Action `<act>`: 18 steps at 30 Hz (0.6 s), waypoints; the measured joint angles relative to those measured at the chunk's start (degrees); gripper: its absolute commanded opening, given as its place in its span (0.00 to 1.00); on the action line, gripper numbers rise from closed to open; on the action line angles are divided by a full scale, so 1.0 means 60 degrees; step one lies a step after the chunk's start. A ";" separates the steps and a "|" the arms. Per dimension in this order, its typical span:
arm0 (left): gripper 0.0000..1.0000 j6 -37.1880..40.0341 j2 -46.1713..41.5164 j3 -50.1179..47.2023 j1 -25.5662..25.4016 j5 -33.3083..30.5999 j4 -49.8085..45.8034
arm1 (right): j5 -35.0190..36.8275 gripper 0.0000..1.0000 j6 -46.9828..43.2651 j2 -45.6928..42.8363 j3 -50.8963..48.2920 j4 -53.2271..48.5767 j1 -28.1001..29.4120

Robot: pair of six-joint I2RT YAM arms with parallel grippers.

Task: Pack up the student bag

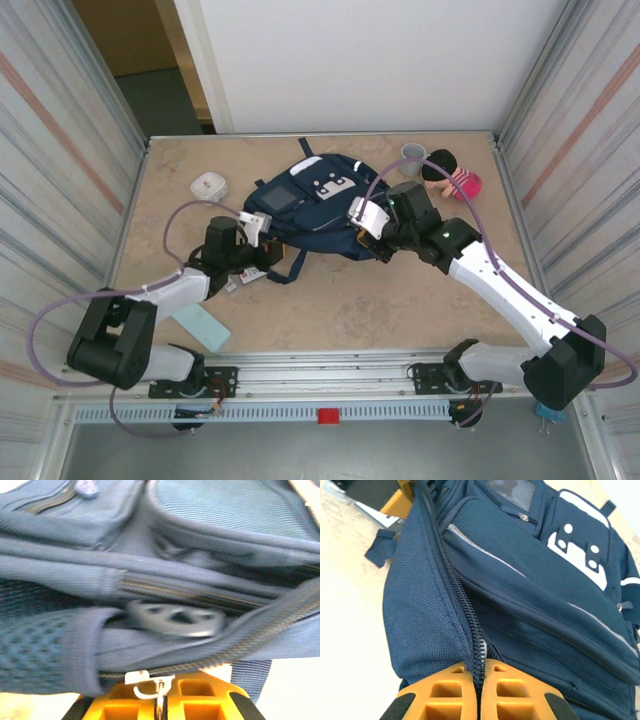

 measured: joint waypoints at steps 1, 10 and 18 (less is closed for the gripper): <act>0.00 0.0069 -0.0186 0.0011 -0.0084 -0.0004 -0.0175 | 0.0146 0.00 0.0109 -0.0007 -0.0117 0.0160 0.0142; 0.00 0.0466 -0.0627 0.0798 -0.0816 -0.0025 -0.2335 | 0.0998 0.00 0.1566 0.0280 -0.1304 0.1636 0.1126; 0.00 0.0823 -0.0204 0.2073 -0.2167 0.0554 -0.3515 | 0.1264 0.00 0.2565 0.1086 -0.1894 0.2889 0.1453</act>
